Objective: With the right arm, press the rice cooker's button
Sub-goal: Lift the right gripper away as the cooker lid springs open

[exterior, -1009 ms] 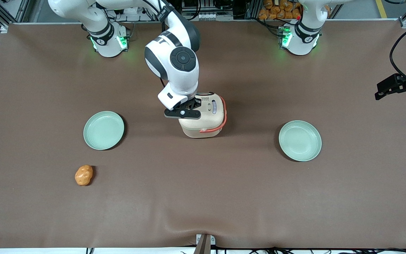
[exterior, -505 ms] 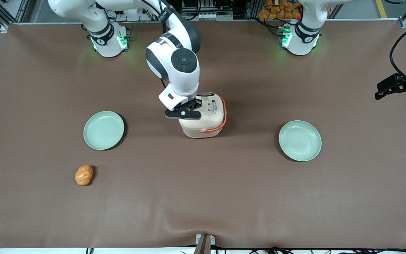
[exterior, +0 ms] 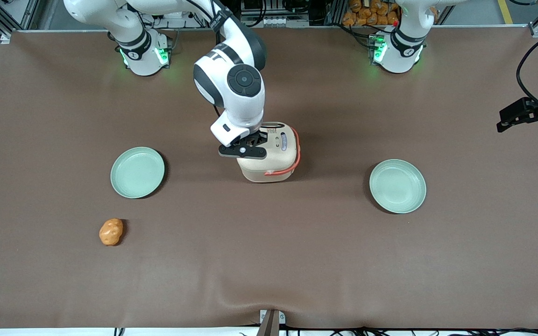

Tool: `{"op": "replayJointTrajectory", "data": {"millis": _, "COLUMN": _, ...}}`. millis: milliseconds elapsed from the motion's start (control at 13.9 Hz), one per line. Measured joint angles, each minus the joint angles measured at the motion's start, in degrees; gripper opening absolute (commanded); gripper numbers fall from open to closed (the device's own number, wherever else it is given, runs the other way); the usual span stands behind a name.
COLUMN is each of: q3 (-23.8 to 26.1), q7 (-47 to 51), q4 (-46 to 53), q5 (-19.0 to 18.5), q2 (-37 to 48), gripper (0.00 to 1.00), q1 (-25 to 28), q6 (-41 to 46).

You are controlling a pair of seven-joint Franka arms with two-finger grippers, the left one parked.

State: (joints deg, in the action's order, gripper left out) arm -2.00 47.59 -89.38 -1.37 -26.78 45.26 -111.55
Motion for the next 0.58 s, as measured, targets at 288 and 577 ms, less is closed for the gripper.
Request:
{"op": "replayJointTrajectory", "data": {"millis": 288, "q3": -0.7, "q7": -0.3, "q4": 7.78, "q5": 0.0, "q2": 2.78, "gripper": 0.57, "q1": -0.44, "q6": 11.37}}
{"op": "replayJointTrajectory", "data": {"millis": 577, "q3": -1.39, "q7": -9.03, "q4": 15.26, "q5": -0.02, "q2": 7.51, "gripper": 1.0, "q1": -5.06, "q6": 22.52}}
